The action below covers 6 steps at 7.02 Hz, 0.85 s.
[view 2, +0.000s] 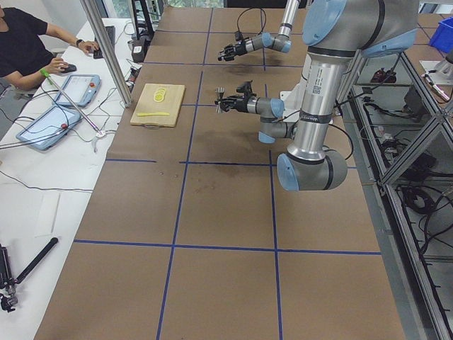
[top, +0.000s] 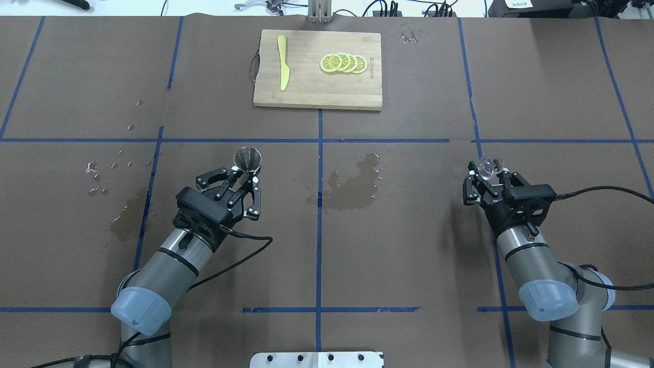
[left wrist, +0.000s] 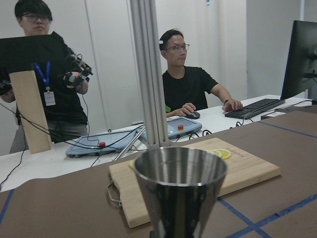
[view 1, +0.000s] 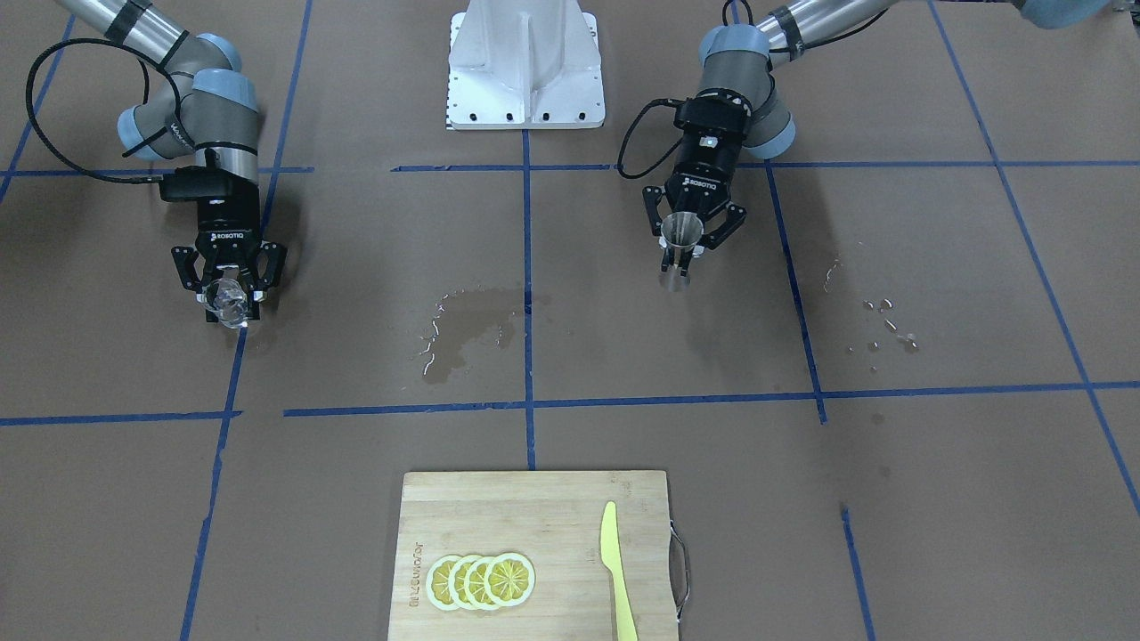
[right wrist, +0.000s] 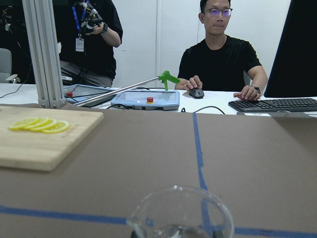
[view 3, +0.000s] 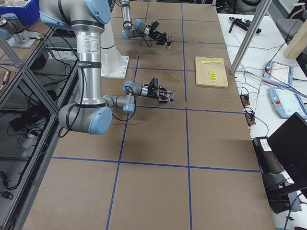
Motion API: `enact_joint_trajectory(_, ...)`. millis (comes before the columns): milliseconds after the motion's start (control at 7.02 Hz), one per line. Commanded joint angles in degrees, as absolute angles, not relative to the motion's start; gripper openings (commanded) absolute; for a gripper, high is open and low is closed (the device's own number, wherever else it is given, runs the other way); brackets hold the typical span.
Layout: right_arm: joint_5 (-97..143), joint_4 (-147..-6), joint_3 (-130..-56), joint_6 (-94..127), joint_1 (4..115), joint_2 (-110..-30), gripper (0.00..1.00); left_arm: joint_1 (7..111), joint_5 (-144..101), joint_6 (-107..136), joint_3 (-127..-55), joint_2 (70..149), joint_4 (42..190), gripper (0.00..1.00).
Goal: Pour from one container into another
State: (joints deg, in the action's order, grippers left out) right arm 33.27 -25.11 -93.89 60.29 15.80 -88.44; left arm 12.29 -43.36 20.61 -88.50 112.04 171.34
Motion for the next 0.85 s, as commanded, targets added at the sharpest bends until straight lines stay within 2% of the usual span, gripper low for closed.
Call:
enact_joint_trajectory(0, 35.5, -25.5, -103.1, 52.1, 16.8, -88.1, 0.02, 12.0, -55.3, 19.1, -87.5, 116.6, 171.3, 0.00)
enact_joint_trajectory(285, 37.7, -26.0, -109.8, 46.4, 16.4, -88.2, 0.02, 12.0, -63.8, 18.8, -82.0, 123.8, 172.0, 0.00)
enact_joint_trajectory(427, 39.7, -26.1, -111.6, 44.4, 16.1, -87.4, 0.02, 12.0, -64.3, 18.5, -78.6, 125.7, 175.1, 0.00)
enact_joint_trajectory(569, 40.2, -29.7, -112.1, 44.4, 15.9, -85.7, 0.02, 11.9, -64.9, 18.5, -73.6, 126.3, 182.6, 0.00)
enact_joint_trajectory(712, 40.3, -35.9, -114.9, 44.4, 15.2, -85.6, 0.02, 11.9, -64.8, 16.8, -71.8, 126.3, 184.0, 0.00)
